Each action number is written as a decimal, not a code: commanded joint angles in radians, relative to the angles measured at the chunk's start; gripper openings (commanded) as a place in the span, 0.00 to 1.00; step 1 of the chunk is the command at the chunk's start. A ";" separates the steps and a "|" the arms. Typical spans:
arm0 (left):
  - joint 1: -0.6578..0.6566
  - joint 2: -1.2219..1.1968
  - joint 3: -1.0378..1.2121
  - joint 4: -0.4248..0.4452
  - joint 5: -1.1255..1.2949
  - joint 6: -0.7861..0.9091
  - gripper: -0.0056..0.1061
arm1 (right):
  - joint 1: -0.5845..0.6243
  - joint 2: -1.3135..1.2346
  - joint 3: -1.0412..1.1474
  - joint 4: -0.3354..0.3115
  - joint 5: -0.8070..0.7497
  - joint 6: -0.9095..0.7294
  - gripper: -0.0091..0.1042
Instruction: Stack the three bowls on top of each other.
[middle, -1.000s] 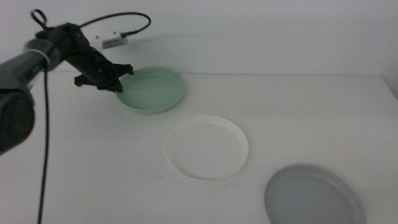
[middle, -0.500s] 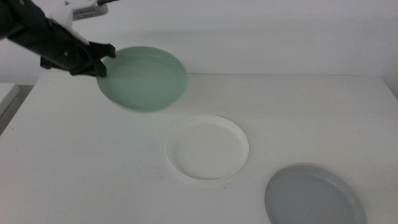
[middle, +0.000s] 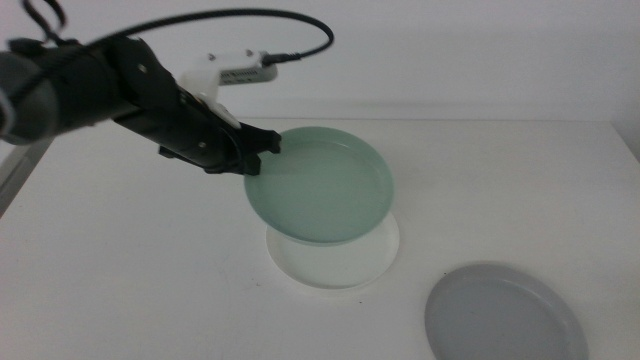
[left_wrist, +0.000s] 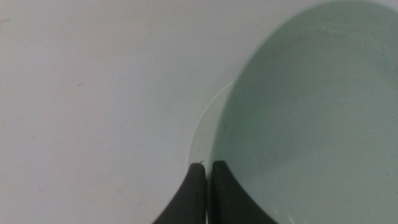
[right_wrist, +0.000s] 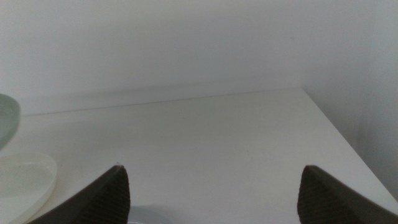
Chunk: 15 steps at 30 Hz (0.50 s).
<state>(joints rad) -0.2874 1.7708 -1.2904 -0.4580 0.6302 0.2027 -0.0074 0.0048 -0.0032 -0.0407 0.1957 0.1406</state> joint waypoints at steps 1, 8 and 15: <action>-0.017 0.024 0.002 -0.013 -0.044 -0.021 0.03 | -0.003 -0.005 0.003 -0.006 -0.009 -0.003 0.90; -0.028 0.107 0.002 -0.053 -0.045 -0.018 0.03 | -0.003 -0.005 0.003 -0.006 -0.009 -0.003 0.90; -0.053 0.141 0.002 -0.057 -0.087 -0.017 0.03 | -0.003 -0.005 0.003 -0.006 -0.009 -0.003 0.90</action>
<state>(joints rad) -0.3291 1.9100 -1.2866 -0.5020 0.5588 0.1905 -0.0074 0.0048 -0.0032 -0.0407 0.1957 0.1406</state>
